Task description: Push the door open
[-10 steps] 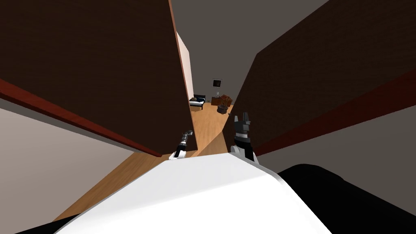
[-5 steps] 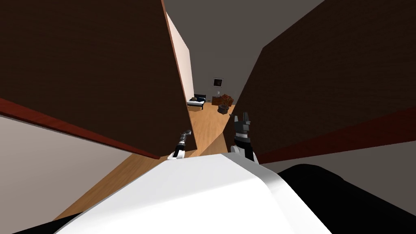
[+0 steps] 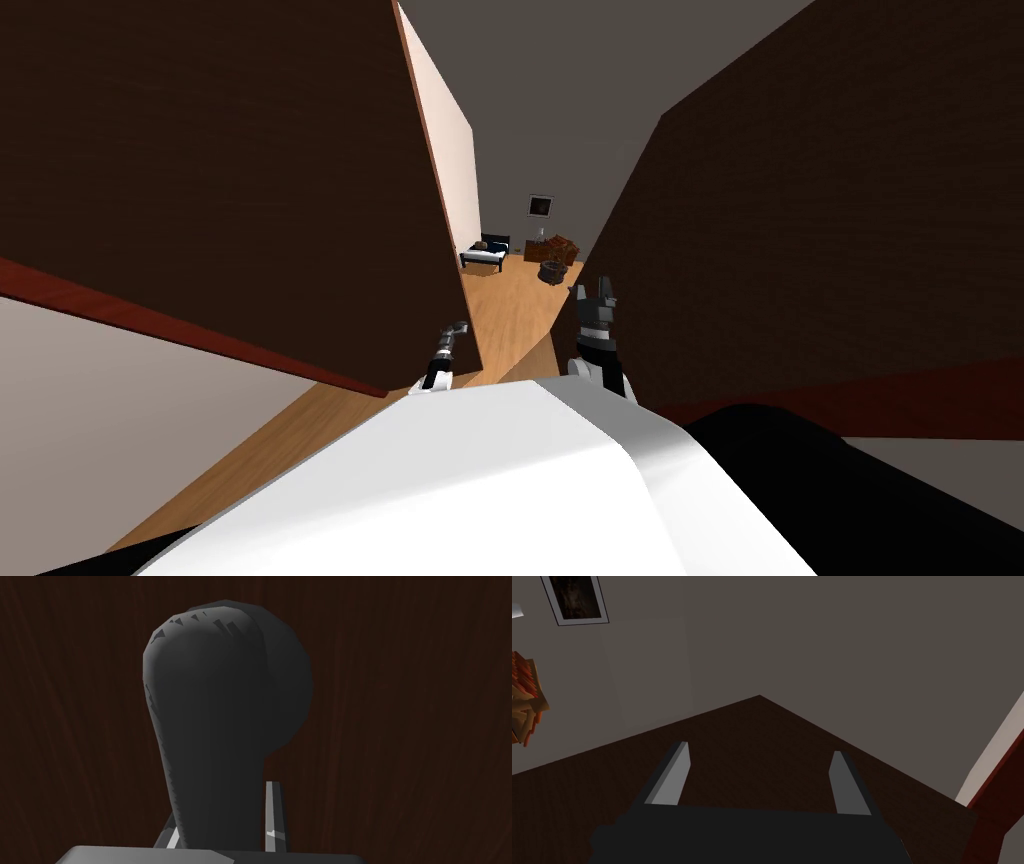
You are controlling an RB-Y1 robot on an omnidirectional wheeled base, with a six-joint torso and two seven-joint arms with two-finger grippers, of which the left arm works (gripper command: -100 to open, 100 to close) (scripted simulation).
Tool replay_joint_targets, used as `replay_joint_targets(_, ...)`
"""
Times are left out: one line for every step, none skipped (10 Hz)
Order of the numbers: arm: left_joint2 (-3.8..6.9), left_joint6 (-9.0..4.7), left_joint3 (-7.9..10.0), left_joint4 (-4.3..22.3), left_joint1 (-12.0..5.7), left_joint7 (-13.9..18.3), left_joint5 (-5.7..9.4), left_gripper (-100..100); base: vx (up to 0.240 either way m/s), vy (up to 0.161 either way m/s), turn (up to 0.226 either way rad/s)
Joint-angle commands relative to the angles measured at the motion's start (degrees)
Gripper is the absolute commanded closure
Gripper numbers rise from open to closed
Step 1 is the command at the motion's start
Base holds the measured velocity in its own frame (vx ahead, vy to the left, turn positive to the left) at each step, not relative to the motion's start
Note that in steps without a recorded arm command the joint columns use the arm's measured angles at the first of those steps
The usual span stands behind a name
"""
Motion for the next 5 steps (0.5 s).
replay_joint_targets(0.53,-0.84,1.51,0.7,-0.63,-0.5,0.80,100,0.174,-0.093,0.075)
replay_joint_targets(0.52,-0.82,2.12,0.7,-0.62,-0.7,1.14,100,0.205,-0.082,0.086)
replay_joint_targets(0.51,-0.80,2.72,0.8,-0.61,-0.9,1.49,100,0.182,-0.080,0.049)
replay_joint_targets(0.46,-0.79,3.27,0.8,-0.60,-1.1,1.80,100,0.181,-0.107,0.073)
replay_joint_targets(0.41,-0.77,3.82,0.9,-0.58,-1.3,2.12,100,0.192,-0.107,0.092)
